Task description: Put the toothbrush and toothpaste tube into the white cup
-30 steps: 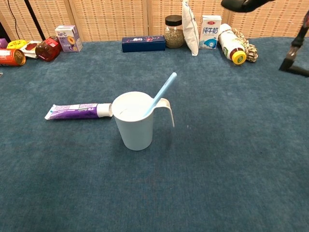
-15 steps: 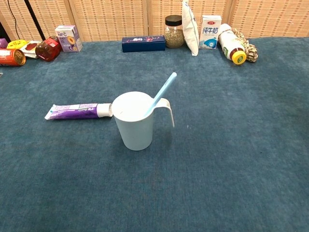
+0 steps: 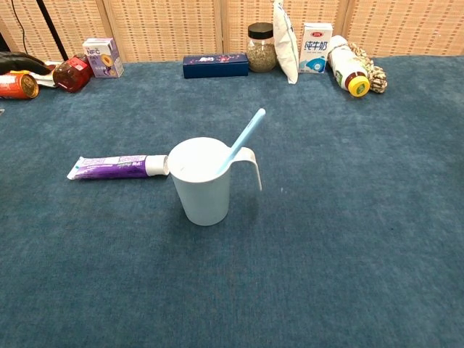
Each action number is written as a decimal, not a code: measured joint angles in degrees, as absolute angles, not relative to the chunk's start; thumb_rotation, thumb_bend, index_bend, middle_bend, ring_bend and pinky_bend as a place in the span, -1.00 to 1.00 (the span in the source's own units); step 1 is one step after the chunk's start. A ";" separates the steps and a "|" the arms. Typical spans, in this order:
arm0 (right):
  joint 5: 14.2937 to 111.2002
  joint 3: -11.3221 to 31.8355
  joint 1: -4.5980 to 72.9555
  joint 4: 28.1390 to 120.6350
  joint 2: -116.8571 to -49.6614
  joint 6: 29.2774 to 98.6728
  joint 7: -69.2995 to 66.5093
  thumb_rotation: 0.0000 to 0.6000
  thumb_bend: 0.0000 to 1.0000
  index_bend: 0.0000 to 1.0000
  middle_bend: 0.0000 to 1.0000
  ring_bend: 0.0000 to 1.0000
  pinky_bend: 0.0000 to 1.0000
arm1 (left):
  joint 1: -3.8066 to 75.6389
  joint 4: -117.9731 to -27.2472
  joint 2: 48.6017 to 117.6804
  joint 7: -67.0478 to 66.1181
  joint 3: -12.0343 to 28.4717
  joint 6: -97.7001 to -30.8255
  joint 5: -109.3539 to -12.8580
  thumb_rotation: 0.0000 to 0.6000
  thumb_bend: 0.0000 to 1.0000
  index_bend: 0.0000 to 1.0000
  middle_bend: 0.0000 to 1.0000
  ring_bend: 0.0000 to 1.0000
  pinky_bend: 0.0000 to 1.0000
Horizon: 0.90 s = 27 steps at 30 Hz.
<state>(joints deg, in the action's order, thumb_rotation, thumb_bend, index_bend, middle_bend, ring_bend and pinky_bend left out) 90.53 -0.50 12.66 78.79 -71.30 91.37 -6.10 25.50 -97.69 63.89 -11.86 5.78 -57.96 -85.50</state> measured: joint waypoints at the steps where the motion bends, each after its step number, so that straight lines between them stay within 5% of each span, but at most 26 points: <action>1: 90.66 -0.57 12.20 78.41 -71.54 91.58 -6.66 1.00 -1.00 -1.00 -1.00 -1.00 -1.00 | 26.32 -97.64 64.53 -12.19 6.05 -56.95 -84.69 1.00 -0.83 -1.00 -1.00 -1.00 -1.00; 17: 91.63 0.85 11.13 76.16 -72.03 91.06 -8.83 1.00 -1.00 -1.00 -1.00 -1.00 -1.00 | 40.74 -90.22 80.62 -27.11 10.44 -44.92 -58.84 1.00 -0.79 -1.00 -1.00 -1.00 -1.00; 27: 91.31 1.74 10.89 75.99 -72.21 90.39 -8.43 1.00 -1.00 -1.00 -1.00 -1.00 -1.00 | 48.37 -88.42 87.18 -37.80 9.52 -46.35 -44.38 1.00 -0.53 -0.89 -0.98 -0.99 -0.63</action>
